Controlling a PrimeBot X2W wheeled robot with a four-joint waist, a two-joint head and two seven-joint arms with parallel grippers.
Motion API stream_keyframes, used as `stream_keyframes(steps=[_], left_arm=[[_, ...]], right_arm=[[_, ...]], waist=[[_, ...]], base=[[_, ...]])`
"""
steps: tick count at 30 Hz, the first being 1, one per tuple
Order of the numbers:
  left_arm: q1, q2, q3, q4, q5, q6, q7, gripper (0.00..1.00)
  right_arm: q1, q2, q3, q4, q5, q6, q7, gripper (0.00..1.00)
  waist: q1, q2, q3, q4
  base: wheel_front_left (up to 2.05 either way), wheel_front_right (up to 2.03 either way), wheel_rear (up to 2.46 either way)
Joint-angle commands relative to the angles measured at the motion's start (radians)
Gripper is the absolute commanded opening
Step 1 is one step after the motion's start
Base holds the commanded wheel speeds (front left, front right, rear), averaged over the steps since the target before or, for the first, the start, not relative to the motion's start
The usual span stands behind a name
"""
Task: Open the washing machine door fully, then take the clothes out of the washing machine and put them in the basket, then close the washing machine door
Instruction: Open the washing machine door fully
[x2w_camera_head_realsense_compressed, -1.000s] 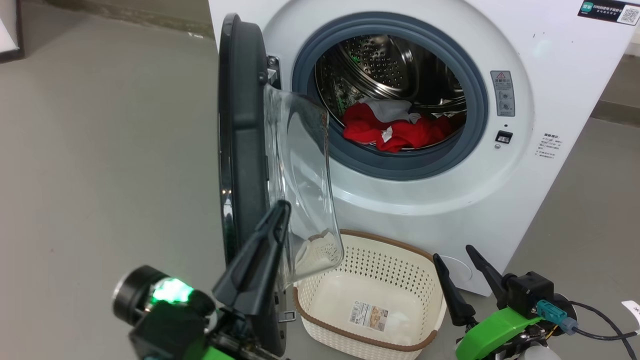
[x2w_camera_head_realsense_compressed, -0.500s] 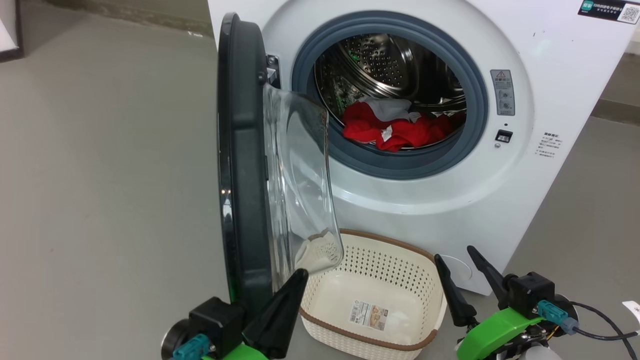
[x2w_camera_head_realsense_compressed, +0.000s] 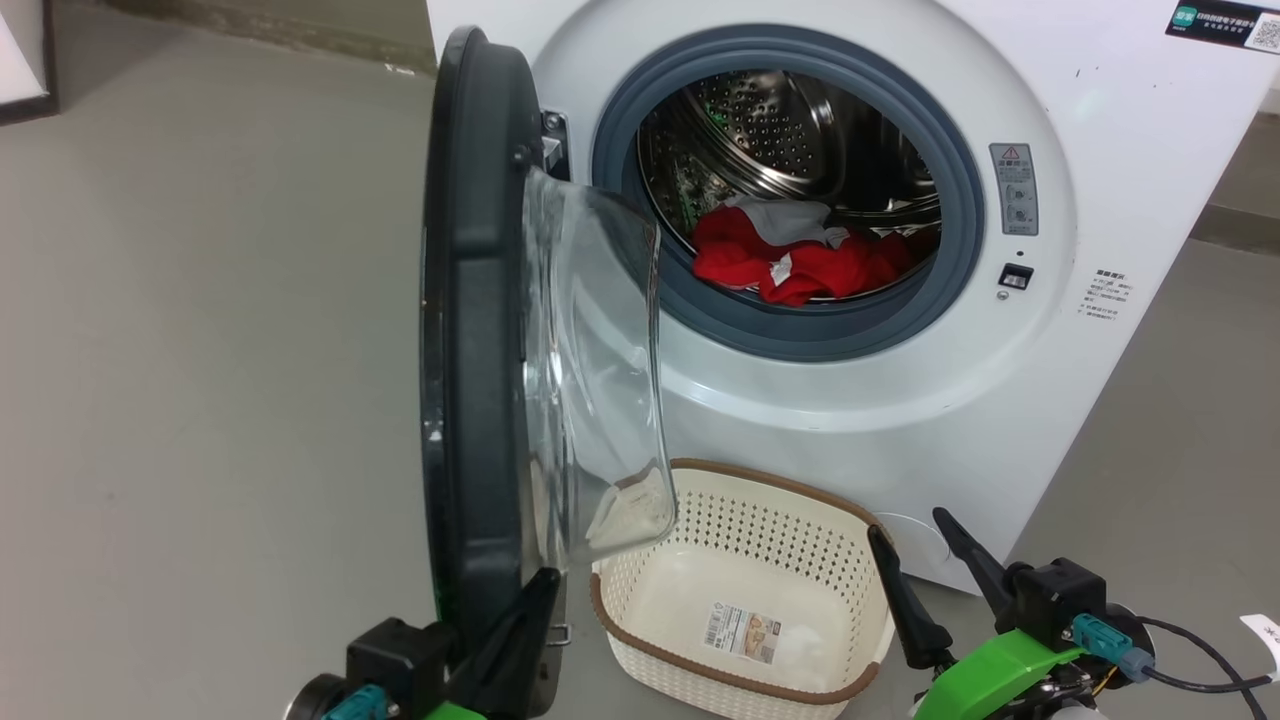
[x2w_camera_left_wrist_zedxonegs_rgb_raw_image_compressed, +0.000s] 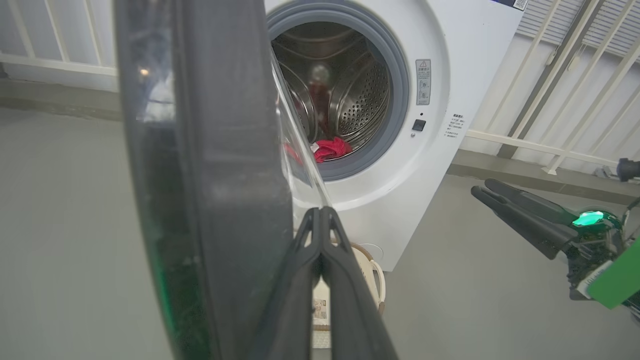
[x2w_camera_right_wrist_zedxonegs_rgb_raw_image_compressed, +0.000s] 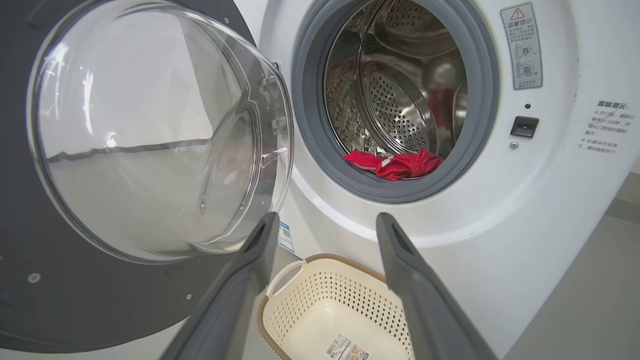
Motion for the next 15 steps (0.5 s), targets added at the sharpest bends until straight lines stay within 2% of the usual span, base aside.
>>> stream_keyframes(steps=[1, 15], left_arm=[[-0.016, 0.019, 0.065, -0.014, 0.004, 0.025, -0.016, 0.00], [0.003, 0.082, 0.243, -0.033, -0.038, 0.127, -0.023, 0.00]], right_arm=[[-0.021, 0.000, 0.028, -0.019, -0.001, 0.006, -0.012, 1.00], [-0.030, 0.000, 0.049, -0.006, -0.010, 0.006, -0.012, 1.00]], waist=[[0.0000, 0.0000, 0.002, 0.002], [0.0000, 0.0000, 0.018, 0.017]], base=[[0.00, 0.00, 0.00], [0.00, 0.00, 0.00]])
